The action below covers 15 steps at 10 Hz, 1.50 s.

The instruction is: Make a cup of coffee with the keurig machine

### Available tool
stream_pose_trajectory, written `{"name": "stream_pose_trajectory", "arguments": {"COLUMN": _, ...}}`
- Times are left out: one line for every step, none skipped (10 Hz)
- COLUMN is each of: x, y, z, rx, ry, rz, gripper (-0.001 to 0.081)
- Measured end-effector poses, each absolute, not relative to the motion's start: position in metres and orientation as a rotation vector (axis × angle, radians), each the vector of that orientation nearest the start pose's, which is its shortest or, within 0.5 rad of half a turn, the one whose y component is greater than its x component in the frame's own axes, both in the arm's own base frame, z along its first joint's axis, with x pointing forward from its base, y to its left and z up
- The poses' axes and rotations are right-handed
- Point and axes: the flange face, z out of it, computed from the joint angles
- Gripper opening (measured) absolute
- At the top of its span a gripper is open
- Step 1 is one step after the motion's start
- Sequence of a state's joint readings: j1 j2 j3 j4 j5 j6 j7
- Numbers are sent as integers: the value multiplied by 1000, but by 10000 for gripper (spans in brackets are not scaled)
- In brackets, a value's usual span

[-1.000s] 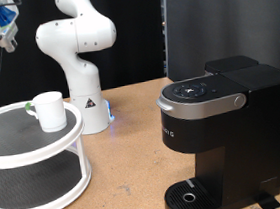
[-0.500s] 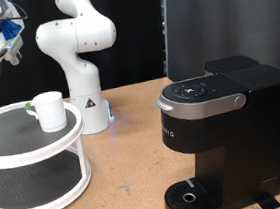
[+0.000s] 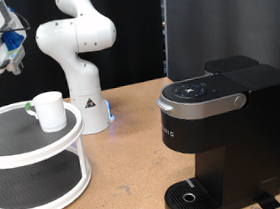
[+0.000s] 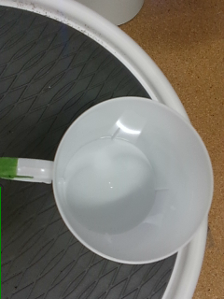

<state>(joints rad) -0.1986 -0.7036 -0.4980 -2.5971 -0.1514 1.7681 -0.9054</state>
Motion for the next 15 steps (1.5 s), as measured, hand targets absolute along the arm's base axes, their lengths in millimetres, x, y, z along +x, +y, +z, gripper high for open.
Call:
{"name": "stream_pose_trajectory", "arguments": {"x": 247, "y": -224, "z": 432, "rx": -2846, "ry": -555, "rz": 25, "gripper": 6}}
{"name": "stream_pose_trajectory", "arguments": {"x": 247, "y": -223, "z": 427, "rx": -2848, "ry": -556, "rz": 25, "gripper": 6}}
{"name": "stream_pose_trajectory", "arguments": {"x": 247, "y": -223, "z": 422, "rx": -2851, "ry": -557, "rz": 23, "gripper": 6}}
{"name": "stream_pose_trajectory", "arguments": {"x": 246, "y": -222, "z": 419, "rx": -2852, "ry": -556, "rz": 21, "gripper": 6}}
{"name": "stream_pose_trajectory", "arguments": {"x": 246, "y": -223, "z": 415, "rx": -2853, "ry": -555, "rz": 20, "gripper": 6}}
{"name": "stream_pose_trajectory", "arguments": {"x": 246, "y": -222, "z": 412, "rx": -2857, "ry": -557, "rz": 21, "gripper": 9}}
{"name": "stream_pose_trajectory", "arguments": {"x": 246, "y": -223, "z": 409, "rx": -2862, "ry": -555, "rz": 20, "gripper": 9}}
{"name": "stream_pose_trajectory", "arguments": {"x": 247, "y": -223, "z": 406, "rx": -2866, "ry": -551, "rz": 17, "gripper": 169}}
{"name": "stream_pose_trajectory", "arguments": {"x": 248, "y": -224, "z": 401, "rx": -2872, "ry": -546, "rz": 14, "gripper": 169}}
{"name": "stream_pose_trajectory", "arguments": {"x": 248, "y": -224, "z": 398, "rx": -2876, "ry": -541, "rz": 11, "gripper": 368}}
{"name": "stream_pose_trajectory", "arguments": {"x": 249, "y": -224, "z": 394, "rx": -2882, "ry": -537, "rz": 2, "gripper": 517}}
{"name": "stream_pose_trajectory", "arguments": {"x": 249, "y": -224, "z": 391, "rx": -2882, "ry": -531, "rz": -3, "gripper": 517}}
{"name": "stream_pose_trajectory", "arguments": {"x": 247, "y": -225, "z": 387, "rx": -2881, "ry": -521, "rz": -6, "gripper": 693}}
{"name": "stream_pose_trajectory", "arguments": {"x": 246, "y": -227, "z": 384, "rx": -2881, "ry": -510, "rz": -18, "gripper": 693}}
{"name": "stream_pose_trajectory", "arguments": {"x": 244, "y": -229, "z": 380, "rx": -2880, "ry": -500, "rz": -34, "gripper": 784}}
